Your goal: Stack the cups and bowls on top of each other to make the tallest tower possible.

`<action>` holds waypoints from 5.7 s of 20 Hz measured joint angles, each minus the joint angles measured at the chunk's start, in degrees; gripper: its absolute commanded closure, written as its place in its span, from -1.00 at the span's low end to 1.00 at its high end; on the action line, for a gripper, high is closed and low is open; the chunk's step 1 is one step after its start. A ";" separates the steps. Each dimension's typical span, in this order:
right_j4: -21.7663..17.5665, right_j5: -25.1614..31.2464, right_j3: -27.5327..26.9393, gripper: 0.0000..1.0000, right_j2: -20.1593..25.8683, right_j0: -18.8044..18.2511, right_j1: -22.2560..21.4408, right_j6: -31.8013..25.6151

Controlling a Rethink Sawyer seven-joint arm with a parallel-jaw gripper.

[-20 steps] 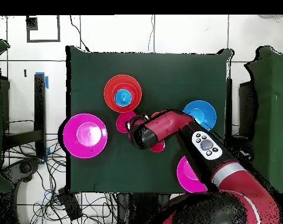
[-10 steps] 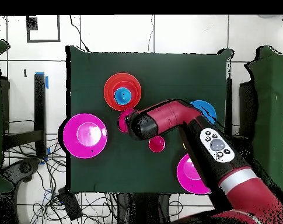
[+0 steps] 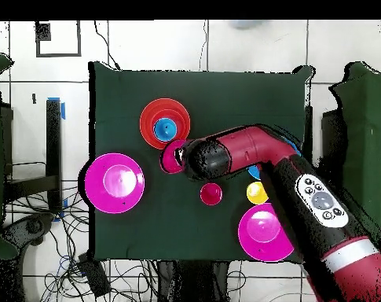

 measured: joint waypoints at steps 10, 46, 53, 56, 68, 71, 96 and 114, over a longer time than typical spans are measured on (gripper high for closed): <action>4.55 0.32 0.08 1.00 9.12 -9.07 3.28 -8.17; 1.68 -13.75 2.52 1.00 22.69 -17.01 21.07 -10.97; 1.44 -13.73 1.21 1.00 23.96 -17.00 20.76 -11.90; 1.36 -13.73 0.63 1.00 24.51 -17.00 20.16 -11.95; 1.11 -13.72 -3.61 1.00 26.61 -16.99 19.24 -12.32; 1.09 -13.72 -4.39 1.00 26.78 -16.98 19.24 -12.78; 0.93 -13.72 -10.05 1.00 26.79 -16.56 21.99 -20.04; -0.82 -13.72 -10.19 1.00 26.79 -16.56 26.28 -20.14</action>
